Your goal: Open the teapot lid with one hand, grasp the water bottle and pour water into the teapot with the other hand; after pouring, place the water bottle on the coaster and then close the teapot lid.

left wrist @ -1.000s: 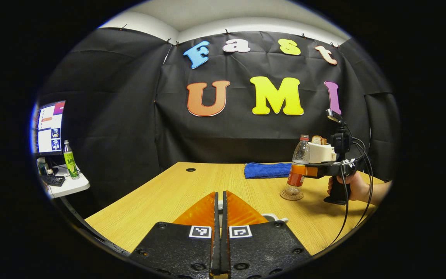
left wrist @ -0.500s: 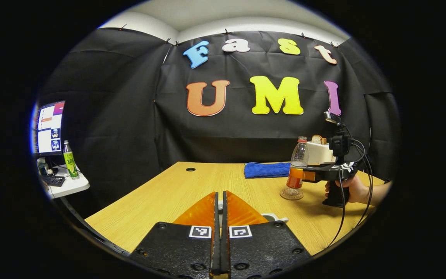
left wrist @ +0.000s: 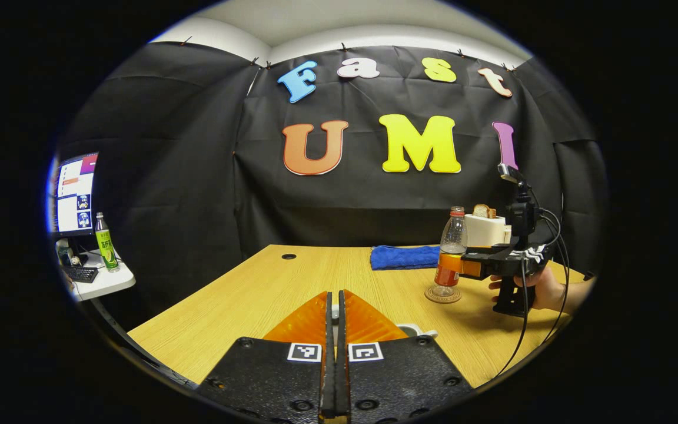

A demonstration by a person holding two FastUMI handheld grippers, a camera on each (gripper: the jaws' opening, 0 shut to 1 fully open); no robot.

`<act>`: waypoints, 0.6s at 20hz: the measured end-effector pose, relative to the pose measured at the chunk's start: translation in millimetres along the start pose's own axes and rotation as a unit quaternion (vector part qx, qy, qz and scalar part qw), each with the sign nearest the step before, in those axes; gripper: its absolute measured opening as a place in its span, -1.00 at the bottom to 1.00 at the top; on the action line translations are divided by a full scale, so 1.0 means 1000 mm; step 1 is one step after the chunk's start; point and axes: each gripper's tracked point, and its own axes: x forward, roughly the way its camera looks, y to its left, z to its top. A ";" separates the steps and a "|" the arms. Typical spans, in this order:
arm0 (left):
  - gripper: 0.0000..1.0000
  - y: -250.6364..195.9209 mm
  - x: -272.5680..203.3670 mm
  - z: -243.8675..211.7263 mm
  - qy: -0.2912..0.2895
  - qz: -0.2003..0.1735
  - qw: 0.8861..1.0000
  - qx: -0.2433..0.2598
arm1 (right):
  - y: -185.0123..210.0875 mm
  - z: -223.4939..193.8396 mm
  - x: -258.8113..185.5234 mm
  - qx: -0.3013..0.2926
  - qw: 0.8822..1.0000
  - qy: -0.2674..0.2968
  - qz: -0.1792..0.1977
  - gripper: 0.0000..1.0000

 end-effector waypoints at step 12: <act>-0.93 -0.070 0.036 0.003 -0.020 -0.066 0.997 -0.024 | -0.045 0.042 -0.143 -0.029 0.992 -0.091 -0.079 0.88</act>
